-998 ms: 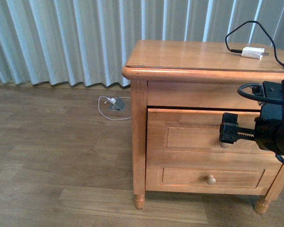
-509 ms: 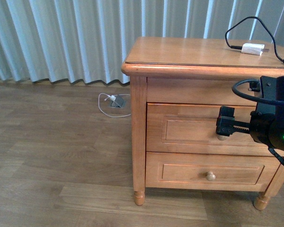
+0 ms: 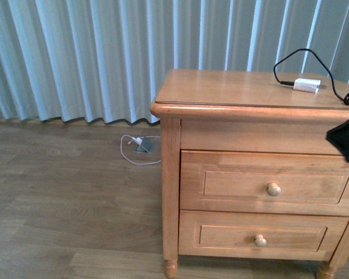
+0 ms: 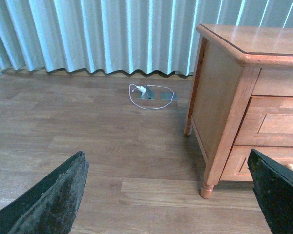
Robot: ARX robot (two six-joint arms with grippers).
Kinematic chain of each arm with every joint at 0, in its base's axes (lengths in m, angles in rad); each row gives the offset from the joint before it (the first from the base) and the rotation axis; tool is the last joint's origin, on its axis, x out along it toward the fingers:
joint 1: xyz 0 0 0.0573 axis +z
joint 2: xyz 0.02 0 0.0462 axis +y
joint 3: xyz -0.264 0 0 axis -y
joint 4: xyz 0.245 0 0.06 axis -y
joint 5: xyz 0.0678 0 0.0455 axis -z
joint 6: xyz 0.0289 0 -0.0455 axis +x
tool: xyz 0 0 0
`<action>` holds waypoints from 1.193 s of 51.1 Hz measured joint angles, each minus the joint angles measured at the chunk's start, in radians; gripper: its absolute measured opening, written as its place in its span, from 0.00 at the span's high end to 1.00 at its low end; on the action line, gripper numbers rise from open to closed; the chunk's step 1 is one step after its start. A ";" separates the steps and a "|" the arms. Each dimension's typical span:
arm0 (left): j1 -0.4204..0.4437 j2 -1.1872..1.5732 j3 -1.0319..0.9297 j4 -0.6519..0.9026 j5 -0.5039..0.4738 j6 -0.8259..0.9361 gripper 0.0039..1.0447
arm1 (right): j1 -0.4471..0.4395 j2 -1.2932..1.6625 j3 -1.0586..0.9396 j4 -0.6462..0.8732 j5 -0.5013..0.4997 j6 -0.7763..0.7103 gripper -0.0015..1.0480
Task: Place pink marker in drawer with both arms
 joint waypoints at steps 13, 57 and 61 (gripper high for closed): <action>0.000 0.000 0.000 0.000 0.000 0.000 0.05 | -0.051 -0.571 -0.122 -0.383 -0.103 -0.005 0.08; 0.000 0.000 0.000 0.000 0.000 0.000 0.05 | -0.048 -0.945 -0.519 -0.102 0.082 -0.188 0.99; 0.000 0.000 0.000 0.000 0.000 0.000 0.05 | -0.048 -0.971 -0.534 -0.114 0.082 -0.188 0.99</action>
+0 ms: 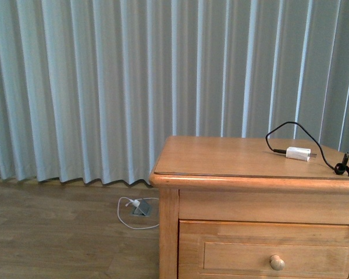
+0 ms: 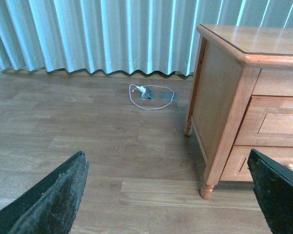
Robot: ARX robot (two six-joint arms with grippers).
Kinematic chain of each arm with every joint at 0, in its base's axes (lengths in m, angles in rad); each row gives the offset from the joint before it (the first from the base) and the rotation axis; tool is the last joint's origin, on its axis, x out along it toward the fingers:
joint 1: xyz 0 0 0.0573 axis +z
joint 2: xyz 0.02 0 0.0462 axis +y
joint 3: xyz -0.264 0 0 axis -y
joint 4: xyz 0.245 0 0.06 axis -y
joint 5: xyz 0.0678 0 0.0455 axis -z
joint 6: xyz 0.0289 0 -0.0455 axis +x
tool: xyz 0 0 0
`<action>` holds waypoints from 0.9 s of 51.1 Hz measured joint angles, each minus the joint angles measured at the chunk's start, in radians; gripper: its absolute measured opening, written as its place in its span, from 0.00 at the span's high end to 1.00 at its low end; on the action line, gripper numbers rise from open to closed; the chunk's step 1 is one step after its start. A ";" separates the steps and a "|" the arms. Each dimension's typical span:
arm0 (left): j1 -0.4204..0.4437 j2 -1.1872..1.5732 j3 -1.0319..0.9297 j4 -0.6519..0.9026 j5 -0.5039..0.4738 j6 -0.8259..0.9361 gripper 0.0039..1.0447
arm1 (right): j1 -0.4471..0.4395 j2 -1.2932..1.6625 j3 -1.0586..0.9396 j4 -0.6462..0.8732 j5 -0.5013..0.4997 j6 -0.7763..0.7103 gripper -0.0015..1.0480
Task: Place pink marker in drawer with both arms
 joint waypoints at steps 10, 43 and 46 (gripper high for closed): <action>0.000 0.000 0.000 0.000 0.000 0.000 0.05 | 0.000 -0.061 -0.024 -0.033 0.000 0.000 0.99; 0.000 0.000 0.000 0.000 0.000 0.000 0.05 | 0.000 -0.313 -0.080 -0.253 0.000 0.000 0.99; 0.000 0.000 0.000 0.000 0.000 0.000 0.05 | 0.000 -0.371 -0.080 -0.299 -0.001 0.000 0.99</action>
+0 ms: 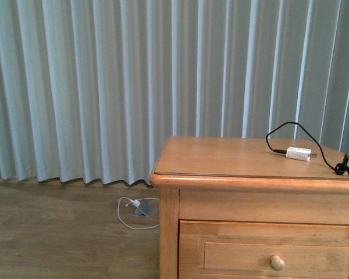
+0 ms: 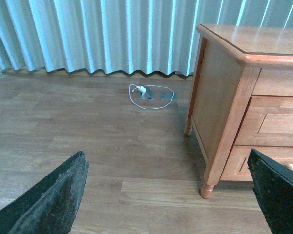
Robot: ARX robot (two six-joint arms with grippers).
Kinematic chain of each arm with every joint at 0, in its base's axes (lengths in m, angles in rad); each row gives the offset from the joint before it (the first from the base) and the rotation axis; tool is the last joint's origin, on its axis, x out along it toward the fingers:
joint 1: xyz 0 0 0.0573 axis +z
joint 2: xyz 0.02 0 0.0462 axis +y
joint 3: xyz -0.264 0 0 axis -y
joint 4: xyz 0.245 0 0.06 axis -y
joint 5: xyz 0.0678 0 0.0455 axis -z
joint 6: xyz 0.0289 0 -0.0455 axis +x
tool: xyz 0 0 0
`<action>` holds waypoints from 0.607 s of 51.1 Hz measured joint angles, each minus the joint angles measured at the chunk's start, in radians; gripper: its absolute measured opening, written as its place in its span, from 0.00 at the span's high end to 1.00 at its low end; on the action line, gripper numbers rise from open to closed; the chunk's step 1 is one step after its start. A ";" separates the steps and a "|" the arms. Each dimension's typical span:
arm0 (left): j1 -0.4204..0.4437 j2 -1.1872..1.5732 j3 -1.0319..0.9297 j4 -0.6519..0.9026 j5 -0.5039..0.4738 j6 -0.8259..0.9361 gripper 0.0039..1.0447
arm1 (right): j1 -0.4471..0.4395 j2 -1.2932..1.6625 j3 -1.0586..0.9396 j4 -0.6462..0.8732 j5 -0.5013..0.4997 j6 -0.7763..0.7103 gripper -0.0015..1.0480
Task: Place pink marker in drawer with both arms
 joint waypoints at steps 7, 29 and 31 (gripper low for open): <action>0.000 0.000 0.000 0.000 0.000 0.000 0.05 | 0.000 -0.019 0.000 -0.005 0.000 0.000 0.99; 0.000 0.000 0.000 0.000 0.000 0.000 0.05 | 0.000 -0.021 0.000 -0.005 0.000 -0.001 0.37; 0.000 0.000 0.000 0.000 0.000 0.000 0.05 | 0.000 -0.021 0.000 -0.005 0.000 -0.001 0.28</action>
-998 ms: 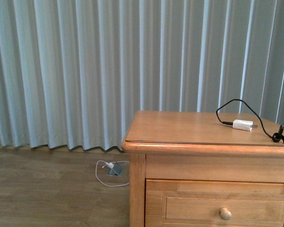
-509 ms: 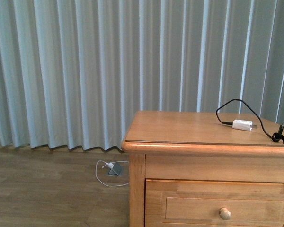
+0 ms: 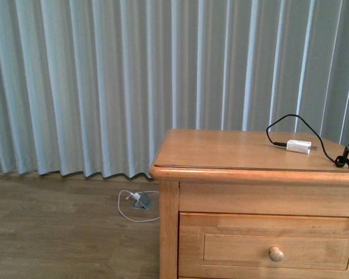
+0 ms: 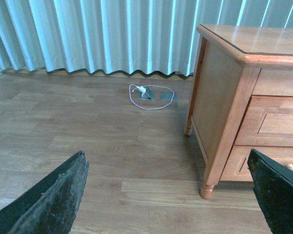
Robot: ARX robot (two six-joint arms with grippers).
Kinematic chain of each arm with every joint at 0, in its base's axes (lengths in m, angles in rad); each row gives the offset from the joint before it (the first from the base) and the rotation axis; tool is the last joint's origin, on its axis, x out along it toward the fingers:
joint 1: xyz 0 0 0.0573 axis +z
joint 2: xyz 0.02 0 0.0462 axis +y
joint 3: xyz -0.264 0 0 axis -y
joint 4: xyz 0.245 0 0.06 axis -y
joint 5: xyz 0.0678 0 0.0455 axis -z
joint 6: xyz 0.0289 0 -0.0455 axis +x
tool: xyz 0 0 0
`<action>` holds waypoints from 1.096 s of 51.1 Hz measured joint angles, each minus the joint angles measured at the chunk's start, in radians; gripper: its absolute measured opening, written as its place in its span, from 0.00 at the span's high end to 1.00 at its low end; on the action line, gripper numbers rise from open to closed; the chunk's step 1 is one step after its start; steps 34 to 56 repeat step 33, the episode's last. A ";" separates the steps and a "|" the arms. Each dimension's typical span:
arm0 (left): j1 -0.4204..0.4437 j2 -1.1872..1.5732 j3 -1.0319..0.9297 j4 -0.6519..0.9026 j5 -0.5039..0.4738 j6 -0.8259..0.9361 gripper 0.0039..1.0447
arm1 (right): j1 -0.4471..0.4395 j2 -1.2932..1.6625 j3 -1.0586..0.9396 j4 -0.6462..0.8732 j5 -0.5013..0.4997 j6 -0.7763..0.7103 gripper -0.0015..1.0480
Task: Place pink marker in drawer with both arms
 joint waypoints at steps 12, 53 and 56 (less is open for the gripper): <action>0.000 0.000 0.000 0.000 0.000 0.000 0.05 | 0.000 0.000 0.000 0.000 0.000 0.000 0.08; 0.000 0.000 0.000 0.000 0.000 0.000 0.05 | 0.000 0.000 0.000 0.000 0.000 0.000 0.08; 0.000 0.000 0.000 0.000 0.000 0.000 0.05 | 0.000 0.000 0.000 0.000 0.000 0.000 0.08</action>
